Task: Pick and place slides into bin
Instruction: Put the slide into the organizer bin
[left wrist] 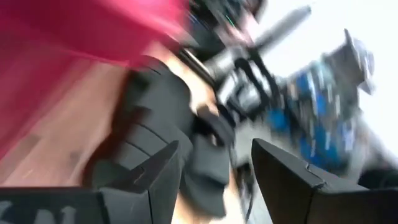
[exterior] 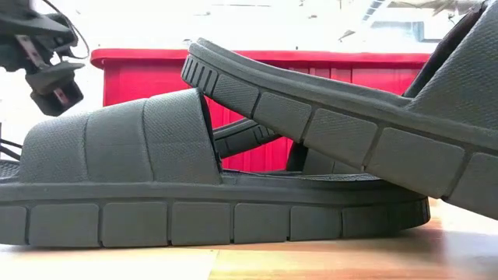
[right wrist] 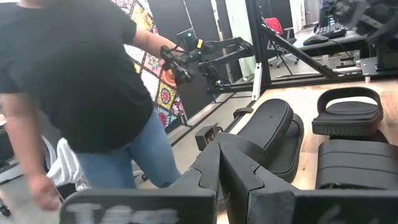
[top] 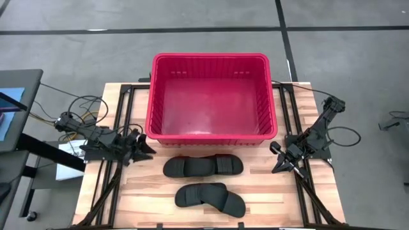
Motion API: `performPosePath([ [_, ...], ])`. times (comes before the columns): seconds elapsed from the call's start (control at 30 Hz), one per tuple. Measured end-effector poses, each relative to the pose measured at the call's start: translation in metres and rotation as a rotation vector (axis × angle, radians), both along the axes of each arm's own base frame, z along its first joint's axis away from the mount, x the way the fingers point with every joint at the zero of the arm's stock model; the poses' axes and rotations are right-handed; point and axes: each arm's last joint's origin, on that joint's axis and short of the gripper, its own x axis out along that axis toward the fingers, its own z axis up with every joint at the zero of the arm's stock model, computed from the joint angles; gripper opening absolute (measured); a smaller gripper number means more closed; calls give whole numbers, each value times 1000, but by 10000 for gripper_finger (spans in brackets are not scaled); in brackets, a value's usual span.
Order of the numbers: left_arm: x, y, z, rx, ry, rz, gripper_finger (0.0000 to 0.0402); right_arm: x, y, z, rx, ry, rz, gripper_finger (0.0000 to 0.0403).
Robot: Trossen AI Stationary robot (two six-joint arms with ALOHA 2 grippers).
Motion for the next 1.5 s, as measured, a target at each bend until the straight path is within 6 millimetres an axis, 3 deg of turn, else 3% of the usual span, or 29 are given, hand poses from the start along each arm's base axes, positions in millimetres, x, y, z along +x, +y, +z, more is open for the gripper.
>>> performPosePath([
  [0.1, 0, 2, 0, -172, 29, 93, 187, 0, 0, 0, 0, 0, -1, 0],
  [0.2, 0, 2, 0, -228, 40, 98, 187, 0, 0, 0, 0, 0, -1, 0],
  [0.5, -1, -6, 3, -334, 51, -73, 187, 0, 0, 0, 0, 0, -1, 0],
  [0.67, -4, -11, 16, -364, -70, -158, 187, 0, 0, 0, 0, 0, 0, 0],
  [0.83, -9, -12, 37, -365, -298, -176, 187, 0, 0, 0, 0, 0, 0, 0],
  [1.0, -15, -11, 68, -304, -495, -176, 187, 0, 0, 0, 0, 0, 0, 0],
  [1.23, -18, -10, 130, -73, -627, -125, 187, 0, 0, 0, 0, 0, 0, 0],
  [1.5, -16, -11, 204, 254, -477, -143, 187, 0, 0, 0, 0, 0, 0, 0],
])
